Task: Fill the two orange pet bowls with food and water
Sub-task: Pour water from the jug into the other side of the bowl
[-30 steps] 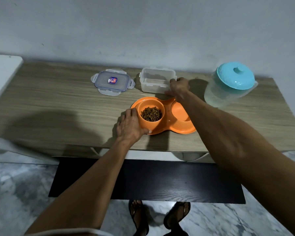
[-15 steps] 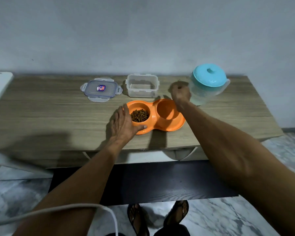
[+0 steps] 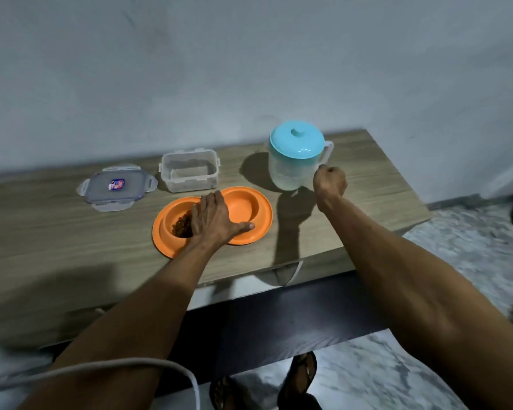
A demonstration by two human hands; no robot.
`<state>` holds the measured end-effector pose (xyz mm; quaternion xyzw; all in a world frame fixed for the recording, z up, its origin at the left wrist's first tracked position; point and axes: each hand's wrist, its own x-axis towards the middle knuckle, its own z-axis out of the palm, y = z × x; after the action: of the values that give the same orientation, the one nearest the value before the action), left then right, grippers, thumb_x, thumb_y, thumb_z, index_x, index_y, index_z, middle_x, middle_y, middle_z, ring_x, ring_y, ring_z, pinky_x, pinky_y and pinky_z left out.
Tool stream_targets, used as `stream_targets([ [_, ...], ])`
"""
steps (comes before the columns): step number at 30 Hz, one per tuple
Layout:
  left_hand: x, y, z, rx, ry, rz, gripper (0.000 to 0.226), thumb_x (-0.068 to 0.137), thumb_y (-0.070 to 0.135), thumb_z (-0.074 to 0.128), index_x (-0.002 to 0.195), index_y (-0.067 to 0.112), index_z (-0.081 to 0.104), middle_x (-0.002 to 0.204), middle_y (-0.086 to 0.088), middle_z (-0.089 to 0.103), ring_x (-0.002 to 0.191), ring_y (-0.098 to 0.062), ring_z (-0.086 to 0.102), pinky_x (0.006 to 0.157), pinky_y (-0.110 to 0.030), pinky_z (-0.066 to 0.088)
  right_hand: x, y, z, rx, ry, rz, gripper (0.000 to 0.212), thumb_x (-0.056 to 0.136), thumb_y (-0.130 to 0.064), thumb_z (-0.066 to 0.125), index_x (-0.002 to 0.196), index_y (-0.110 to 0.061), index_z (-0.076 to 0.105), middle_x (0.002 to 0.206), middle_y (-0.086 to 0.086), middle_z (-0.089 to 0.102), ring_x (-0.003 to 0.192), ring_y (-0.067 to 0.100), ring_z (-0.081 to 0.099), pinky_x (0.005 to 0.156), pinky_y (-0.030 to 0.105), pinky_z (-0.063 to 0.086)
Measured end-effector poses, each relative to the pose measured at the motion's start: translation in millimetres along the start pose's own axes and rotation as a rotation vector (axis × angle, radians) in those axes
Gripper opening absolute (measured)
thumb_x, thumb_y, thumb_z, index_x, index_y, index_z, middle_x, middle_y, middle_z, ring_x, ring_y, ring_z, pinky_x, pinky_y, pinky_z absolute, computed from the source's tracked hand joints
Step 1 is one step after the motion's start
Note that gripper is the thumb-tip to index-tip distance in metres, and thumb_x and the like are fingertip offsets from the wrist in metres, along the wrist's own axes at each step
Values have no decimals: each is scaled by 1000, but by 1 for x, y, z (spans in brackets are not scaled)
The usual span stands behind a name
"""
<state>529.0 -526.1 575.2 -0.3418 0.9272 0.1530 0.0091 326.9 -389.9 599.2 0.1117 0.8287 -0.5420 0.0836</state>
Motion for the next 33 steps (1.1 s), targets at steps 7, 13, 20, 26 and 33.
stream_targets([
  [7, 8, -5, 14, -23, -12, -34, 114, 65, 77, 65, 147, 6, 33, 144, -18, 46, 134, -34, 40, 113, -49, 27, 58, -35, 5, 150, 71, -12, 41, 93, -34, 43, 109, -4, 66, 116, 16, 67, 108, 36, 61, 96, 44, 48],
  [13, 9, -2, 13, -24, -35, -57, 115, 65, 75, 67, 149, 6, 29, 148, -17, 42, 139, -33, 36, 116, -50, 22, 67, -42, 21, 299, -45, 106, 32, 83, -39, 56, 63, -16, 62, 75, 1, 69, 82, 28, 67, 75, 38, 53],
  [20, 4, -1, 12, -69, -35, -65, 114, 67, 73, 68, 151, 9, 26, 152, -15, 37, 142, -32, 32, 117, -52, 18, 65, -40, 20, 266, -106, 92, 13, 67, -23, 64, 62, -11, 63, 63, 0, 65, 59, 20, 56, 54, 31, 41],
  [26, 2, 0, 11, -90, -48, -73, 113, 68, 71, 69, 152, 10, 23, 153, -14, 35, 143, -31, 29, 119, -53, 15, 39, -59, 10, 189, -107, -2, 19, 71, -14, 63, 56, -12, 50, 58, -2, 53, 56, 16, 48, 52, 27, 37],
  [33, 3, -1, 11, -85, -50, -70, 113, 68, 71, 69, 152, 10, 24, 152, -14, 36, 143, -31, 31, 119, -53, 15, 22, -75, 2, -63, -94, -180, 31, 83, -19, 57, 57, -12, 42, 55, -3, 44, 50, 11, 37, 46, 18, 31],
])
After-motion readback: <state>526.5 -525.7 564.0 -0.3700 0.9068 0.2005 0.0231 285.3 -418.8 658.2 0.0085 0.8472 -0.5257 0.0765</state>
